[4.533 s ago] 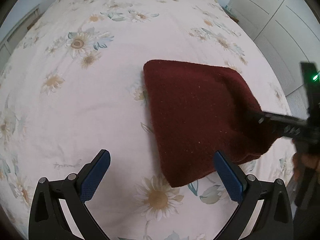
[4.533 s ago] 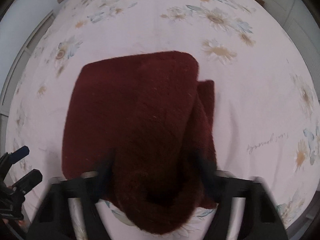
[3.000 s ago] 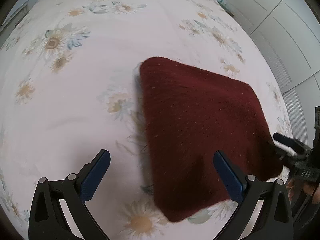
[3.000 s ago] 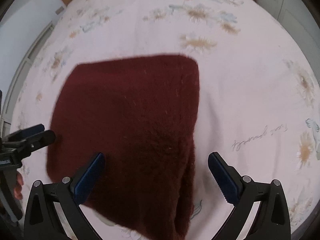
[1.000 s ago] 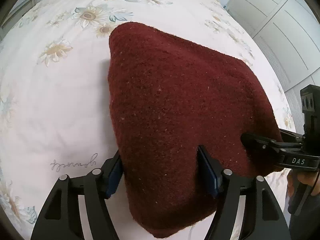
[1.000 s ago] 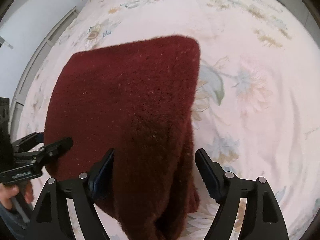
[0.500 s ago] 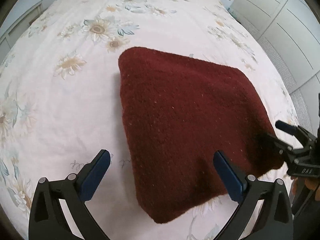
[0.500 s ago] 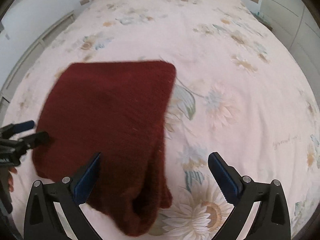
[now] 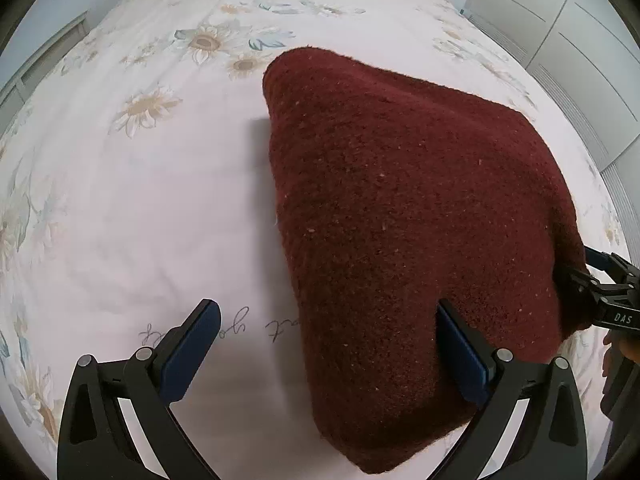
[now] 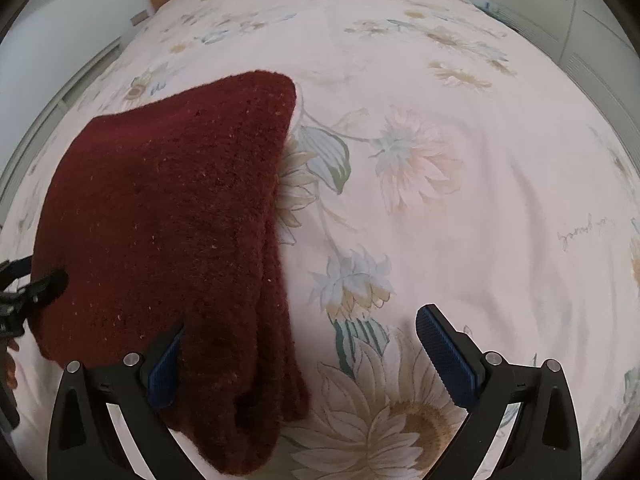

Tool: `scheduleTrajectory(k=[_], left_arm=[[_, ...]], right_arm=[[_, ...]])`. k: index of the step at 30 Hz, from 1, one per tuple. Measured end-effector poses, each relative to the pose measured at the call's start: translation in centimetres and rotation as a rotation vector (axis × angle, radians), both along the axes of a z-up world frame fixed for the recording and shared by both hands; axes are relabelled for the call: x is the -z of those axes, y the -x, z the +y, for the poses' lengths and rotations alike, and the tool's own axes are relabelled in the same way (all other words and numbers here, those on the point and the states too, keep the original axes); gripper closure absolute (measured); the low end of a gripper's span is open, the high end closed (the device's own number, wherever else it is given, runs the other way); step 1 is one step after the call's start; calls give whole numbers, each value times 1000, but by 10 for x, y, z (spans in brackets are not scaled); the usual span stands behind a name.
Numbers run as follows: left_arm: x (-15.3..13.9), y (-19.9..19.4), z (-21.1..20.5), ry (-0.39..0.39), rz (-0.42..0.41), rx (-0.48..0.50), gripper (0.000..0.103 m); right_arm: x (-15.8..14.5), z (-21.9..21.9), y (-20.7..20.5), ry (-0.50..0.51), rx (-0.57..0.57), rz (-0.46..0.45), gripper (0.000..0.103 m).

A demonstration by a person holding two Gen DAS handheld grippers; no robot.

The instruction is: Fold small clothes

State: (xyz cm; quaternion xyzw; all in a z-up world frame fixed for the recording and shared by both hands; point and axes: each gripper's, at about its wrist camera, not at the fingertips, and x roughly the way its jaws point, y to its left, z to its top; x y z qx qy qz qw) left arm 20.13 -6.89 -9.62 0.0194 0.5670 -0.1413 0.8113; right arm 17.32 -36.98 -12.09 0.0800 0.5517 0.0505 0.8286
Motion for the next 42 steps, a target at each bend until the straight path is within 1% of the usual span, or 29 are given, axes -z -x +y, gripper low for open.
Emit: scheduleTrajectory(k=[4, 6, 9, 13, 18, 20, 22, 25, 27, 29, 32, 42], left_arm=[[-9, 5, -6, -29, -28, -1, 0], [-16, 7, -6, -27, -24, -15, 1], [-34, 14, -9, -41, -38, -25, 1], [-67, 27, -7, -91, -112, -42, 1], [-120, 59, -1, -127, -215, -56, 1], [-136, 71, 2, -134, -232, -71, 1], [-149, 83, 6, -128, -231, -81, 1], [-155, 96, 5, -111, -225, -92, 1], [-152, 103, 6, -113, -216, -91, 1], [-150, 112, 5, -132, -214, -97, 1], [-144, 122, 3, -156, -212, -101, 1], [-138, 131, 3, -167, -201, -114, 1]], right_arm=[[-19, 0, 6, -20, 28, -7, 0], [-35, 1, 12, -10, 39, -36, 0], [-64, 0, 22, 11, 40, -92, 0], [-102, -1, 40, 76, 30, -147, 0], [-143, -3, 73, 131, 11, -187, 0], [-155, -4, 87, 158, 15, -204, 0], [-164, -5, 100, 175, 18, -218, 0], [-168, -7, 114, 217, 22, -199, 0], [-168, -10, 122, 214, 30, -194, 0], [-168, -12, 128, 199, 31, -185, 0], [-168, -11, 137, 206, 29, -183, 0], [-168, -7, 150, 205, 7, -172, 0]])
